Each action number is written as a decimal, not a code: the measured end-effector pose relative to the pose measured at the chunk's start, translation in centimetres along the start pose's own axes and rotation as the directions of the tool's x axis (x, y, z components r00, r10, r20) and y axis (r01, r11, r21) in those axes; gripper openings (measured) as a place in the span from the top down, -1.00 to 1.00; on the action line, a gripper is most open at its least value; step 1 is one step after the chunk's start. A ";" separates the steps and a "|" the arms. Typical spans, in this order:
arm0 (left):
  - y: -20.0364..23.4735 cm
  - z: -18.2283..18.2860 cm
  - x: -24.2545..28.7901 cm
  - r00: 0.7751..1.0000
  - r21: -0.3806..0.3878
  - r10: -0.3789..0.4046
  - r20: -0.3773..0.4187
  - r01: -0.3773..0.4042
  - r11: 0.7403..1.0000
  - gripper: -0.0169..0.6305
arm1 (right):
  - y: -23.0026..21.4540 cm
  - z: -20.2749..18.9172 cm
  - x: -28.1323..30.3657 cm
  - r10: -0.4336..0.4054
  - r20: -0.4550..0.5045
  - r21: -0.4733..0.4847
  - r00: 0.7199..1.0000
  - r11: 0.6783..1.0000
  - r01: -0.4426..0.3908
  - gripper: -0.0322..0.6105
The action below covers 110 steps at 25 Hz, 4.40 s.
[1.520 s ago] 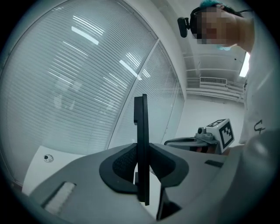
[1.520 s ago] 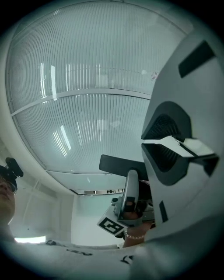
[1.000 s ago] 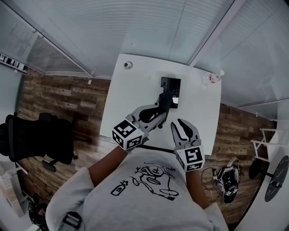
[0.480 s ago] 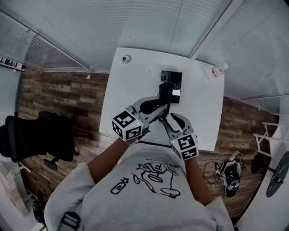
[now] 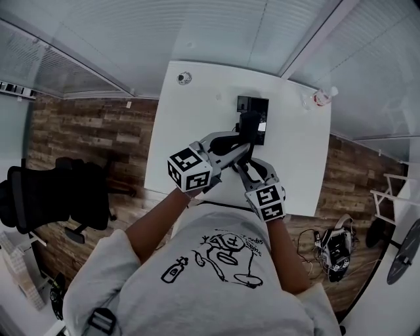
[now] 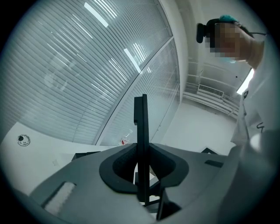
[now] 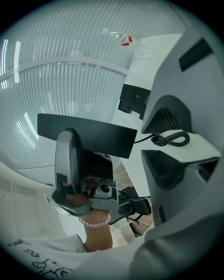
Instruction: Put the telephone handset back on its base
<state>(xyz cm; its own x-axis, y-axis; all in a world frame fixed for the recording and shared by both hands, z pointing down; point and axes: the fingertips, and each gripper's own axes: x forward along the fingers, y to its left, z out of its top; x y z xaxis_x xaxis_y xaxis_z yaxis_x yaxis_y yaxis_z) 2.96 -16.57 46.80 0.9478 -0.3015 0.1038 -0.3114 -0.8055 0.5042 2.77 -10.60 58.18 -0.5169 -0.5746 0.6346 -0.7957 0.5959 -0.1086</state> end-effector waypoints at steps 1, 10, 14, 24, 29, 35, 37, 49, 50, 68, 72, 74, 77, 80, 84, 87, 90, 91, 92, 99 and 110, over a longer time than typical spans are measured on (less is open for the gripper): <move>0.2 -0.1 0.1 1.000 -0.003 -0.005 -0.003 0.005 1.000 0.72 | -0.1 0.0 0.1 -0.005 0.002 0.003 1.000 1.000 0.005 0.60; 1.6 -2.0 1.3 0.999 -0.037 -0.033 -0.019 0.032 0.999 0.72 | -1.1 -2.1 1.1 -0.008 -0.008 0.042 1.000 0.999 0.009 0.86; 2.6 -3.0 1.7 0.997 -0.080 -0.070 -0.018 0.068 0.994 0.72 | -1.2 -3.0 1.5 -0.013 -0.023 0.055 1.000 0.998 0.014 0.87; 3.6 -5.2 2.7 0.986 -0.135 -0.161 -0.036 0.155 0.979 0.72 | -1.5 -4.9 2.8 0.008 -0.029 0.123 1.000 0.992 -0.005 0.86; 5.4 -6.4 3.1 0.986 -0.194 -0.165 -0.027 0.157 0.968 0.72 | -1.6 -5.8 3.9 0.023 -0.056 0.135 0.998 0.991 -0.015 0.87; 6.8 -7.6 3.4 0.987 -0.177 -0.148 -0.068 0.134 0.975 0.70 | -1.6 -6.5 4.5 0.023 -0.083 0.135 0.996 0.991 -0.012 0.89; 7.2 -8.2 3.6 0.985 -0.144 -0.138 -0.102 0.123 0.982 0.67 | -1.4 -6.8 4.8 0.021 -0.092 0.133 0.996 0.991 -0.008 0.89; 11.0 -10.6 4.5 0.978 -0.195 -0.115 -0.173 0.081 0.977 0.59 | -2.1 -7.8 6.2 -0.024 -0.121 0.157 0.992 0.987 0.043 0.89; 11.4 -10.9 4.6 0.977 -0.210 -0.118 -0.175 0.080 0.974 0.58 | -2.2 -7.9 6.3 -0.026 -0.125 0.159 0.992 0.986 0.045 0.89; 15.7 -14.3 6.2 0.966 -0.490 -0.154 -0.208 0.034 0.871 0.53 | -3.6 -8.0 6.6 -0.043 -0.148 0.188 0.988 0.980 0.071 0.89; 16.2 -14.5 6.4 0.960 -0.494 -0.131 -0.246 -0.008 0.869 0.52 | -4.1 -8.0 6.5 -0.052 -0.150 0.203 0.987 0.976 0.082 0.89; 16.3 -14.4 6.4 0.955 -0.473 -0.107 -0.278 -0.039 0.880 0.47 | -4.3 -8.0 6.6 -0.054 -0.154 0.211 0.987 0.974 0.086 0.89; 16.9 -14.5 6.4 0.937 -0.400 -0.049 -0.345 -0.100 0.911 0.33 | -4.5 -8.1 6.7 -0.052 -0.158 0.229 0.986 0.969 0.087 0.89; 17.4 -14.7 6.4 0.919 -0.330 0.004 -0.395 -0.146 0.933 0.27 | -4.6 -8.3 6.9 -0.048 -0.165 0.238 0.985 0.967 0.087 0.89; 17.9 -14.3 6.3 0.908 -0.282 0.041 -0.417 -0.172 0.944 0.26 | -4.6 -8.2 7.7 -0.042 -0.181 0.238 0.983 0.967 0.085 0.89; 18.2 -14.2 6.5 0.902 -0.275 0.052 -0.428 -0.185 0.944 0.26 | -4.8 -8.4 8.5 -0.031 -0.198 0.245 0.980 0.966 0.080 0.89; 18.7 -14.6 6.6 0.891 -0.291 0.064 -0.449 -0.214 0.932 0.26 | -5.1 -9.0 9.2 -0.021 -0.221 0.262 0.975 0.962 0.080 0.89; 18.8 -14.7 6.7 0.888 -0.295 0.069 -0.455 -0.224 0.929 0.26 | -5.2 -9.1 9.4 -0.019 -0.228 0.271 0.973 0.959 0.082 0.89; 18.9 -14.7 6.7 0.885 -0.295 0.077 -0.460 -0.234 0.927 0.26 | -5.3 -9.3 9.7 -0.018 -0.235 0.279 0.972 0.956 0.085 0.89; 19.7 -15.1 6.9 0.862 -0.243 0.134 -0.489 -0.282 0.928 0.27 | -5.9 -10.2 11.1 -0.004 -0.277 0.312 0.961 0.945 0.094 0.89; 20.3 -15.2 7.0 0.840 -0.161 0.202 -0.503 -0.321 0.933 0.27 | -6.5 -10.8 12.4 0.022 -0.316 0.352 0.949 0.931 0.096 0.89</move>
<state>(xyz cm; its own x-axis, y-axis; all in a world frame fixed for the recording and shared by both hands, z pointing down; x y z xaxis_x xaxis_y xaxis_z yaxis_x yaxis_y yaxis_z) 4.28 -27.29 70.78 0.7681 -0.1594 0.6202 -0.5836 -0.5727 0.5757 4.93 -15.50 74.97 -0.4082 -0.3547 0.8411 -0.9014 0.3021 -0.3101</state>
